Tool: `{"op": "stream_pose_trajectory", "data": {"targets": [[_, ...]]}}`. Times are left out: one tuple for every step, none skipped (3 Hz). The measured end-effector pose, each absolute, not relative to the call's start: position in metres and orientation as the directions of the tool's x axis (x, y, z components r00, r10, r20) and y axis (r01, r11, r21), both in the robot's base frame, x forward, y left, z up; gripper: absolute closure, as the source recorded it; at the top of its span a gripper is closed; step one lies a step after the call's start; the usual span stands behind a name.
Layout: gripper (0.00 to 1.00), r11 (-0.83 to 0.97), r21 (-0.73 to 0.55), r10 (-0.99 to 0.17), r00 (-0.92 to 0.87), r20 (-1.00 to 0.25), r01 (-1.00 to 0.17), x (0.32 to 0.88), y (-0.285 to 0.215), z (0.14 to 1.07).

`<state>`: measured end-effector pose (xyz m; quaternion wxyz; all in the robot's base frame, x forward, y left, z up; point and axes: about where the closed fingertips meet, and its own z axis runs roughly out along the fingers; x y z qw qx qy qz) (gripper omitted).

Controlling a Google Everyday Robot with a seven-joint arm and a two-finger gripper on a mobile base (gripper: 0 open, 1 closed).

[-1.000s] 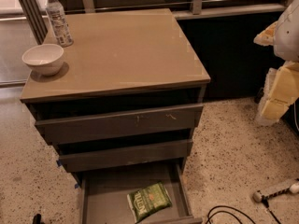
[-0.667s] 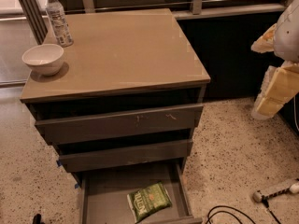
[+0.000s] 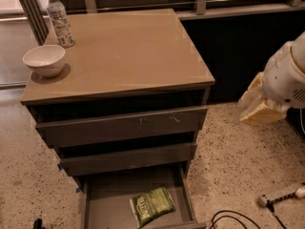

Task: Pick green jalapeno chip bag from bottom drawer and place on counter

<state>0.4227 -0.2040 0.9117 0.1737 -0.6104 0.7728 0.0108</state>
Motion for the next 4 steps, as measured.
{"op": "stream_pose_trajectory", "data": {"targets": [[0.88,0.284,-0.074,-0.873,-0.226,-0.432,-0.956,0.407,-0.18,0.828],[1.0,0.3,-0.028,-0.86,-0.257,-0.442,-0.954,0.394,-0.176,0.801],[1.0,0.298,-0.028,-0.861,-0.256,-0.44,-0.954,0.394,-0.176,0.801],[1.0,0.282,-0.045,-0.857,-0.23,-0.46,-0.958,0.391,-0.169,0.774]]}}
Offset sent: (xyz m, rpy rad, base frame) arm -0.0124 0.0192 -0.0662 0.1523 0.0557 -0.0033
